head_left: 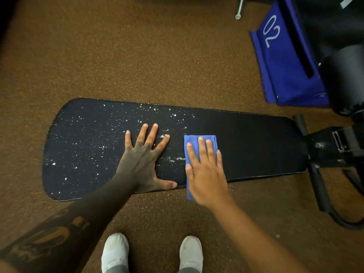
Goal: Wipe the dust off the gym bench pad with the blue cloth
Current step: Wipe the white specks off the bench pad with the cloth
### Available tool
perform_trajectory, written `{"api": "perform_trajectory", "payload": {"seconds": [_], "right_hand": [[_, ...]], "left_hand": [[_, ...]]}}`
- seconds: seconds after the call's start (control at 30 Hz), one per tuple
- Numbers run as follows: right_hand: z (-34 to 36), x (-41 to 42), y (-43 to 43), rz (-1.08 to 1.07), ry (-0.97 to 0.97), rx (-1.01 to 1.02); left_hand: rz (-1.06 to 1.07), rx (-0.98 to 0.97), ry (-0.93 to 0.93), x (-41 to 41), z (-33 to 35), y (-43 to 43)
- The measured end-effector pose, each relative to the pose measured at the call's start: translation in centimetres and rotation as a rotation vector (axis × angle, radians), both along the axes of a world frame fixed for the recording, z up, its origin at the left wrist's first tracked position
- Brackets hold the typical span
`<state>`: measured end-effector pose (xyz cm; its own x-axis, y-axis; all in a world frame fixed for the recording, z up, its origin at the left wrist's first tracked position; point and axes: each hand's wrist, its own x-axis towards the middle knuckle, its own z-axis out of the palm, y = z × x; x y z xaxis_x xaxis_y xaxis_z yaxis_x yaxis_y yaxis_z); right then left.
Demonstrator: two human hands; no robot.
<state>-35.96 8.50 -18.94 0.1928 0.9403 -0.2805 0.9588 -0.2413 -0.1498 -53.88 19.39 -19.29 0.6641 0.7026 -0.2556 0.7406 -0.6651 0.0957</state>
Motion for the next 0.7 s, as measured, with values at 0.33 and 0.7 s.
{"api": "perform_trajectory", "payload": {"seconds": [0.33, 0.7], "right_hand": [[-0.4, 1.3, 7.5, -0.053, -0.001, 0.027], [-0.4, 0.2, 6.4, -0.061, -0.003, 0.030]], "left_hand": [[0.005, -0.020, 0.023, -0.9, 0.0, 0.3], [0.034, -0.038, 0.029, -1.5, 0.4, 0.5]]}}
